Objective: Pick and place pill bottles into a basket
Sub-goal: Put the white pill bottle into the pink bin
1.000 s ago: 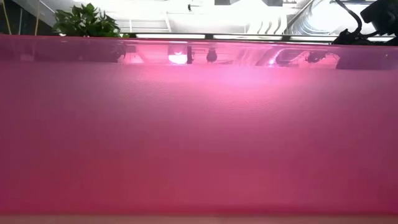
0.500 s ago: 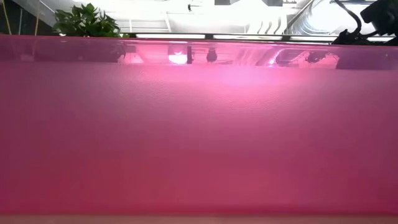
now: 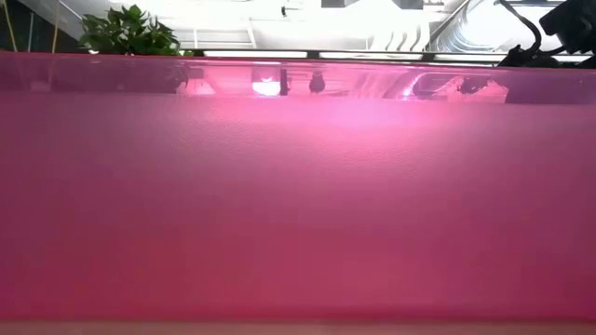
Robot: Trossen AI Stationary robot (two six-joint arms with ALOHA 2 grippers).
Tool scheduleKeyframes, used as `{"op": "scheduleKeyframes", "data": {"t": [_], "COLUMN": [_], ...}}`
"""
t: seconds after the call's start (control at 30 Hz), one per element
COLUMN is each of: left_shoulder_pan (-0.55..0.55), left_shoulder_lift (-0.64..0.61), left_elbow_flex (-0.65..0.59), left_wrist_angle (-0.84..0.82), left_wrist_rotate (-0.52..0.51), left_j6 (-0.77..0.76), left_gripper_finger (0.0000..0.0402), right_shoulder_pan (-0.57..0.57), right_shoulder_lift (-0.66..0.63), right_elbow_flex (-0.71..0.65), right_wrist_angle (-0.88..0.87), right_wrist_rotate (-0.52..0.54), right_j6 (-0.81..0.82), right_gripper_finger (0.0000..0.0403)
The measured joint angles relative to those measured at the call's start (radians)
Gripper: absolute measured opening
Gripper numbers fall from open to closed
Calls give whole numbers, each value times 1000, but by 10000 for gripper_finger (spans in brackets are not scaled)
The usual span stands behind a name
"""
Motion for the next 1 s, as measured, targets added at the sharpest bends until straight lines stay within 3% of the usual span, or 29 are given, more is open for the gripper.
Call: {"op": "scheduleKeyframes", "data": {"t": [0.1, 0.23, 0.6, 0.83, 1.0], "left_shoulder_pan": [0, 0, 0, 0, 0], "left_shoulder_lift": [-13, 14, 71, 106, 124], "left_elbow_flex": [-41, -38, -38, -38, -92], "left_wrist_angle": [19, -119, -541, -712, -712], "left_wrist_rotate": [-23, -37, -51, 23, 74], "left_j6": [17, -37, -214, -357, -400], "left_gripper_finger": [353, 344, 251, 216, 211], "right_shoulder_pan": [0, 0, 0, 0, 0], "right_shoulder_lift": [0, 0, 0, 0, 0], "right_elbow_flex": [0, 0, 0, 0, 0], "right_wrist_angle": [0, -11, -24, -36, -41], "right_wrist_rotate": [3, 3, -10, -9, -9], "right_j6": [0, 1, 3, 3, 3], "right_gripper_finger": [263, 263, 263, 263, 264]}}
